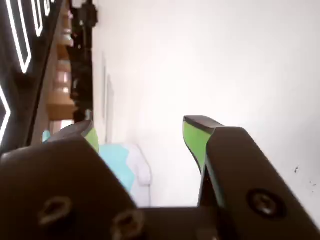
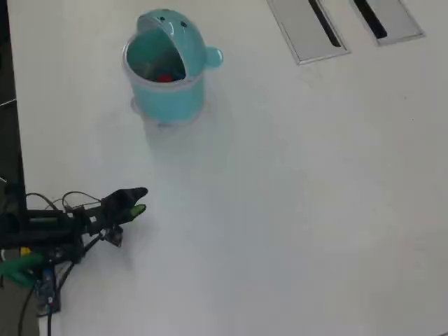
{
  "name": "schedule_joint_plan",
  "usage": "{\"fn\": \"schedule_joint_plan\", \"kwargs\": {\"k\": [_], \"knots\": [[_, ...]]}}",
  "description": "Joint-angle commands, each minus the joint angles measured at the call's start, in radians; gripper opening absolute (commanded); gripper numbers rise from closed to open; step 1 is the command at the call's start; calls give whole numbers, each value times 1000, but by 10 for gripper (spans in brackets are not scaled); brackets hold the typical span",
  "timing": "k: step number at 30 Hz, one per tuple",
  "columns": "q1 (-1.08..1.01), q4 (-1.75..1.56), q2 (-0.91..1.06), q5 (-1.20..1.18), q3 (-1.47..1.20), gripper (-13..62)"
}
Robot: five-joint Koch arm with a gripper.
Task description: Grasp RGB lego blocks and put them in the bin one by one.
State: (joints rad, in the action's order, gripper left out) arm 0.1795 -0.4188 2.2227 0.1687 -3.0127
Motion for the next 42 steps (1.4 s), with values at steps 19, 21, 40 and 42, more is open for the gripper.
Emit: {"fn": "schedule_joint_plan", "kwargs": {"k": [19,21,40,42], "knots": [[-58,-51,66,-107,-112,316],[-66,-49,69,-107,-121,316],[-118,147,95,-110,-158,332],[-123,153,97,-126,-158,331]]}}
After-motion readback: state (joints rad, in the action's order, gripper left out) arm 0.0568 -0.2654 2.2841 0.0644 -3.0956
